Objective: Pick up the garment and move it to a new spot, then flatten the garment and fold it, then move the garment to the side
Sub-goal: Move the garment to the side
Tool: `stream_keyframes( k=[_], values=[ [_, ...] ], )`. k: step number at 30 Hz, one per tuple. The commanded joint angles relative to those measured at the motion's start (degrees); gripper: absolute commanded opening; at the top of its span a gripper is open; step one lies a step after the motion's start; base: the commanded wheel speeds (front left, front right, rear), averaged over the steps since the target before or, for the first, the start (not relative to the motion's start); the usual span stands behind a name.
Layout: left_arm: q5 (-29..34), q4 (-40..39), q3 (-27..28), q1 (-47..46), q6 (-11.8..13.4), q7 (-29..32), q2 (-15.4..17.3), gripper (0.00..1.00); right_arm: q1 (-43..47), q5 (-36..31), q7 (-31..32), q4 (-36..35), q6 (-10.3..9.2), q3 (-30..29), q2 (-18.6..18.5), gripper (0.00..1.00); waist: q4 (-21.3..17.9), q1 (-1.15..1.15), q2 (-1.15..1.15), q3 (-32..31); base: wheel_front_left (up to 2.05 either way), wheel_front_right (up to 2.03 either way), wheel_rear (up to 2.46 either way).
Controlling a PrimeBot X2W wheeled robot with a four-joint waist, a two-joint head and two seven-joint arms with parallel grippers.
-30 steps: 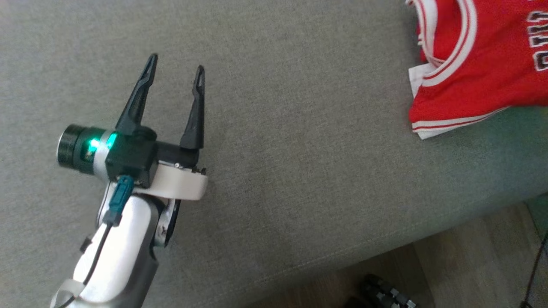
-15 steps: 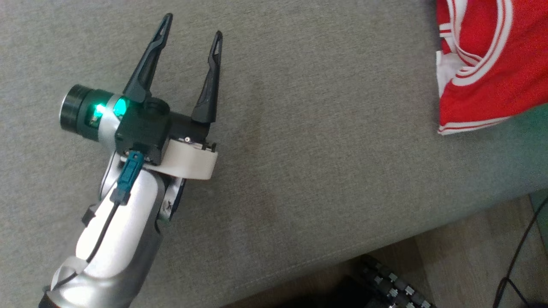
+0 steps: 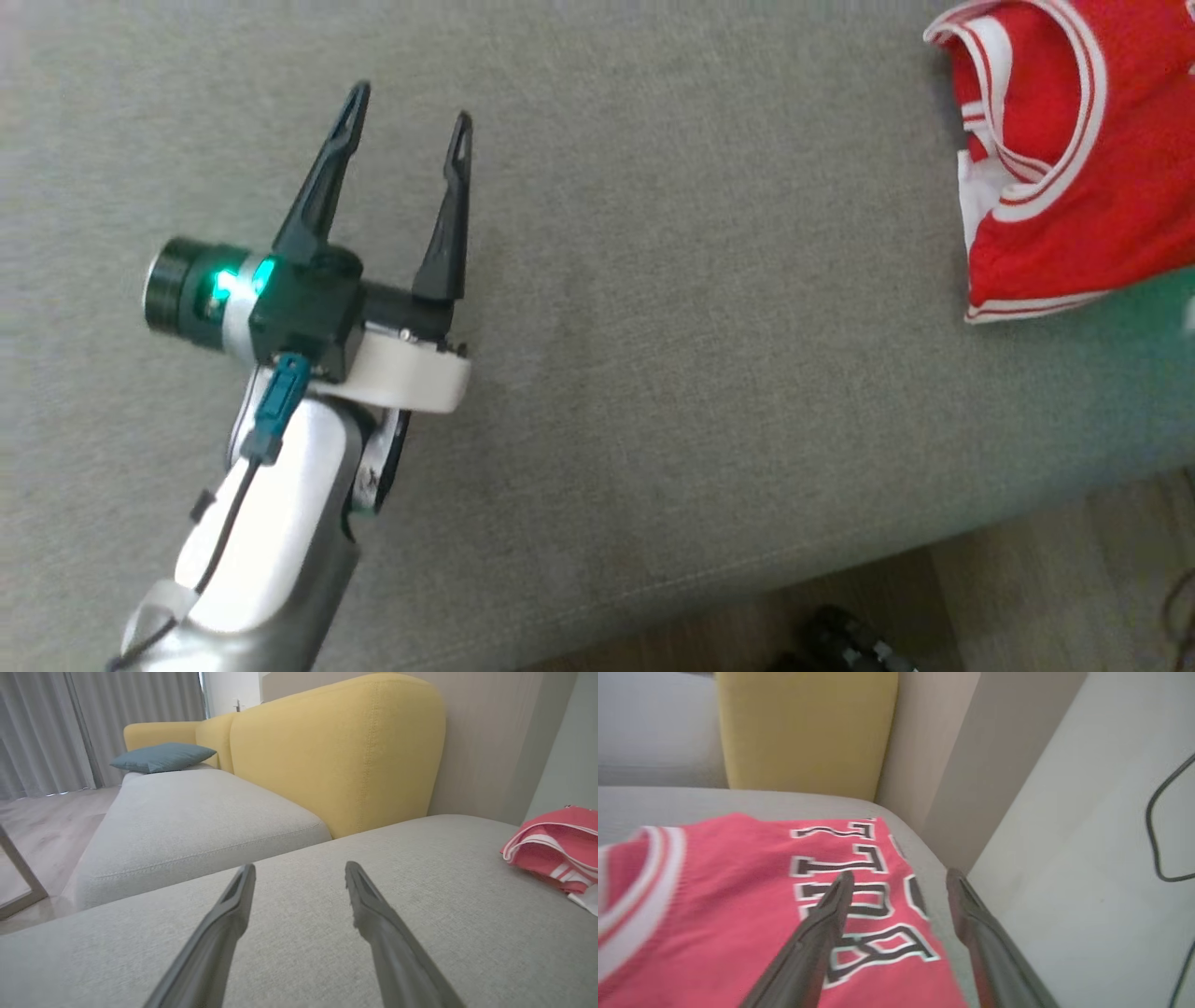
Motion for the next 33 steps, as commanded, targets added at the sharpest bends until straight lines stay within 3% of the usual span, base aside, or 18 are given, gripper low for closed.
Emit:
stream_keyframes(
  k=[1, 12, 23, 33],
  values=[
    [-0.54, -1.94, 2.53, 1.17, 0.70, -0.28, 0.33, 1.00, 3.82, 1.10, -0.82, -5.34, 0.37, 2.05, 0.76, 1.00, 2.27, 0.00, 0.00, -3.21, 0.00, 0.00, 0.00],
    [-2.88, -2.64, 6.12, 9.91, 3.71, -0.29, -0.21, 1.00, 19.64, 6.99, 1.89, -26.61, 0.37, 14.35, 8.76, 1.00, 9.95, 0.00, 0.00, -10.98, 0.00, 0.00, 0.00],
    [-4.35, -2.99, 10.94, 15.59, 4.85, -0.29, 0.79, 1.00, 24.42, 9.32, 3.93, -33.24, 0.37, 20.43, 11.84, 1.00, 15.03, 0.00, 0.00, -15.18, 0.00, 0.00, 0.00],
    [-5.57, -2.27, 12.79, 20.73, 1.89, -0.29, 0.71, 1.00, 29.36, 9.58, 5.66, -35.03, 0.37, 21.55, 12.47, 1.00, 14.98, 0.00, 0.00, -19.92, 0.00, 0.00, 0.00]
  ],
)
